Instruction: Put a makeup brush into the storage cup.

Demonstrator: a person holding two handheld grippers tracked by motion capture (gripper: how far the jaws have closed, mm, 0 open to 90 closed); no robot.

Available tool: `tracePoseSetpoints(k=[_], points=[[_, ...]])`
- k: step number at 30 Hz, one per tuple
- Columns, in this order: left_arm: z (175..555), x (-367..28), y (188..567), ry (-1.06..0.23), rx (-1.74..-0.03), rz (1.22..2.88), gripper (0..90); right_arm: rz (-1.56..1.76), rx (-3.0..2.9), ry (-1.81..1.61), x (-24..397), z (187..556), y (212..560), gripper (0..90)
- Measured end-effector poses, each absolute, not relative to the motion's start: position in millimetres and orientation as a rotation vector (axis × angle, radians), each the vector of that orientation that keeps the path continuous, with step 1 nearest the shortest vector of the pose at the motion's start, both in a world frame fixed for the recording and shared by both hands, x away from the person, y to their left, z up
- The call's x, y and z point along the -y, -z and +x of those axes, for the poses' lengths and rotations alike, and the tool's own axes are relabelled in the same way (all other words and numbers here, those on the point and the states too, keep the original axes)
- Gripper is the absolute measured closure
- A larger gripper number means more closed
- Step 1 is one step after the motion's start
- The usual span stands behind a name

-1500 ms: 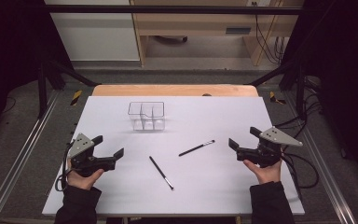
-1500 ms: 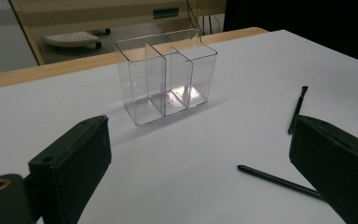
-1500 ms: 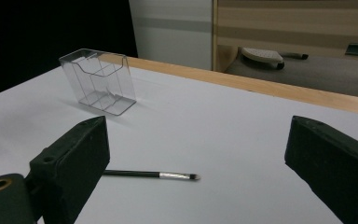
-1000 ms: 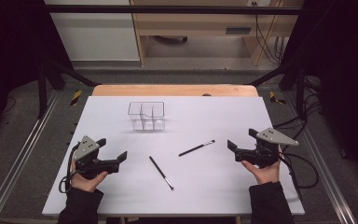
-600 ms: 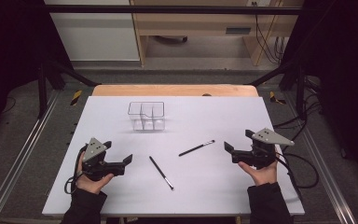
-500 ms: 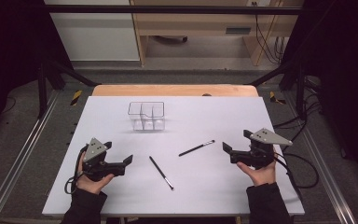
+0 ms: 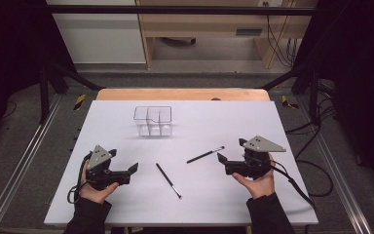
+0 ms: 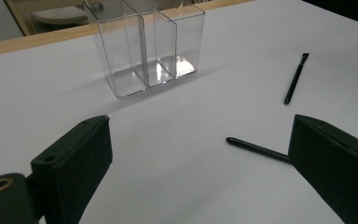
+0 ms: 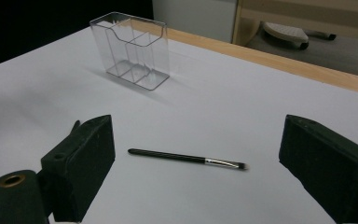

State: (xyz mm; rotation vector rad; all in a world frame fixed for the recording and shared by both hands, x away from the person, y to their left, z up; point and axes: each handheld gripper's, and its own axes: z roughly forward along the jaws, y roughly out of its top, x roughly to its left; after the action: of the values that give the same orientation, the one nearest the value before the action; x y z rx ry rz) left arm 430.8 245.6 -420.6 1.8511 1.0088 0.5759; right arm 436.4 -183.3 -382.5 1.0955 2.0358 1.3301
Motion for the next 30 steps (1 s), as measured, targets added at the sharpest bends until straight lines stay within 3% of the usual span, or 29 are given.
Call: tracePoseSetpoints(k=[16, 30], points=[[431, -243, 423, -0.566, -1.011, 1.867, 6.1, 1.078, -2.104, -1.308, 156, 440, 384, 13.7], [430, -201, 440, -0.498, -1.056, 1.937, 6.9, 1.113, -2.062, -1.319, 170, 442, 386, 10.6]])
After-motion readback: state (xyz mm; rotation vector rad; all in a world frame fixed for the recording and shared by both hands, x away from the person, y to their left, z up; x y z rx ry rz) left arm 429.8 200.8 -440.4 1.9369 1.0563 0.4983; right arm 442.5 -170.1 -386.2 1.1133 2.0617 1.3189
